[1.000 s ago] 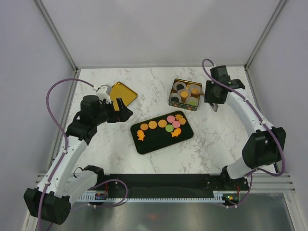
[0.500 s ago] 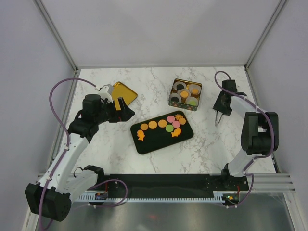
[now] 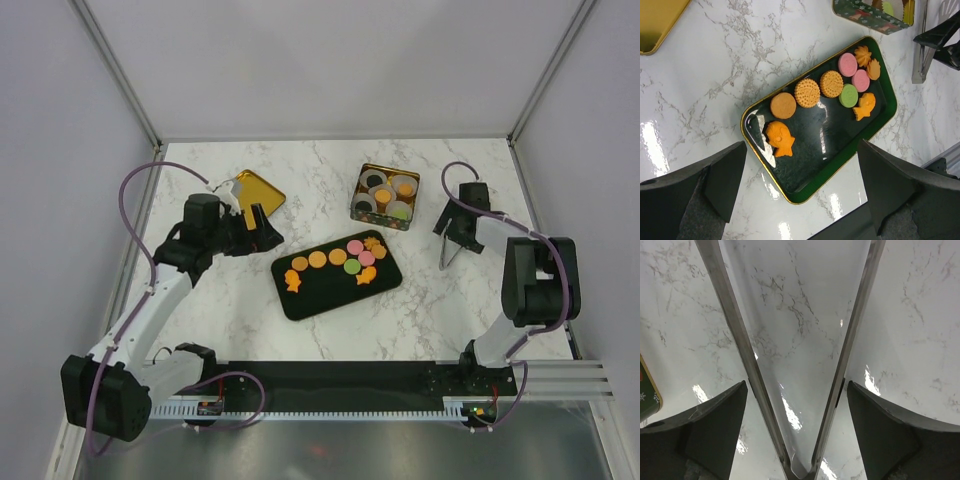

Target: Pack the cookies

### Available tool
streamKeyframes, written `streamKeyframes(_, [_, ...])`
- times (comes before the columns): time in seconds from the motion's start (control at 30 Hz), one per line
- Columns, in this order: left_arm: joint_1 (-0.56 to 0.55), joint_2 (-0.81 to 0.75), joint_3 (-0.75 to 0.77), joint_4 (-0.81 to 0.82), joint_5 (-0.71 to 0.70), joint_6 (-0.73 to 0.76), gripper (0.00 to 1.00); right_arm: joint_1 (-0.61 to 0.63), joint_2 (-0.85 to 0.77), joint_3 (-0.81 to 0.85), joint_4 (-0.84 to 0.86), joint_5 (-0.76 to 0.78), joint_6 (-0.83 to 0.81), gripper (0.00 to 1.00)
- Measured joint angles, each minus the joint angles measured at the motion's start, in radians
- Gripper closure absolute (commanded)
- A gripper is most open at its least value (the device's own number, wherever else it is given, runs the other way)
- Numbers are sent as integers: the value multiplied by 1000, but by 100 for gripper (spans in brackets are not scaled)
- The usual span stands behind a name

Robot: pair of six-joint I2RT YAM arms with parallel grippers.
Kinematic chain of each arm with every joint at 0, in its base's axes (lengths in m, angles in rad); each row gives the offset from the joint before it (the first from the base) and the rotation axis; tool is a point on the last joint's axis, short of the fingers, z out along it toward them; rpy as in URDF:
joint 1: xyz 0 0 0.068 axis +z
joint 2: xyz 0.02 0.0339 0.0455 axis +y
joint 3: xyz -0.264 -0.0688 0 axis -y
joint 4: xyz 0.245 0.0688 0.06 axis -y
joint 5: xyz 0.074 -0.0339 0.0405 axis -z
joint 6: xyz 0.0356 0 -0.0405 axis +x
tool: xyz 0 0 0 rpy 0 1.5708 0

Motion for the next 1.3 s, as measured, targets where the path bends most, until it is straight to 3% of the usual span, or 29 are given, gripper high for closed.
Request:
streamKeyframes(0.17, [0,30,0,1,-34,-34,0,-1,-81,-71,-5,-12,0,8])
streamKeyframes(0.2, [0,37,1,0,-54,-47,0,-1,-106,-80,-19,-16,0,2])
streamKeyframes(0.23, [0,47,2,0,-76,-64,0,-1,-138,-84,-34,-21,-2,2])
streamKeyframes(0.37, [11,101,23,-5,-195,-151,2,24,-278,-78,-63,-24,-12,2])
streamKeyframes(0.5, [62,181,70,-16,-296,-246,8,138,-357,-37,-76,-19,-20,9])
streamKeyframes(0.67, [111,369,203,-16,-397,-314,19,248,-369,9,-78,-43,-24,13])
streamKeyframes(0.8, [124,507,277,-16,-464,-357,22,292,-375,21,-83,-66,-27,14])
streamKeyframes(1.17, [195,749,379,-49,-552,-422,22,313,-392,22,-98,-124,-32,14])
streamKeyframes(1.3, [214,830,468,-55,-555,-419,30,317,-392,22,-98,-134,-35,14])
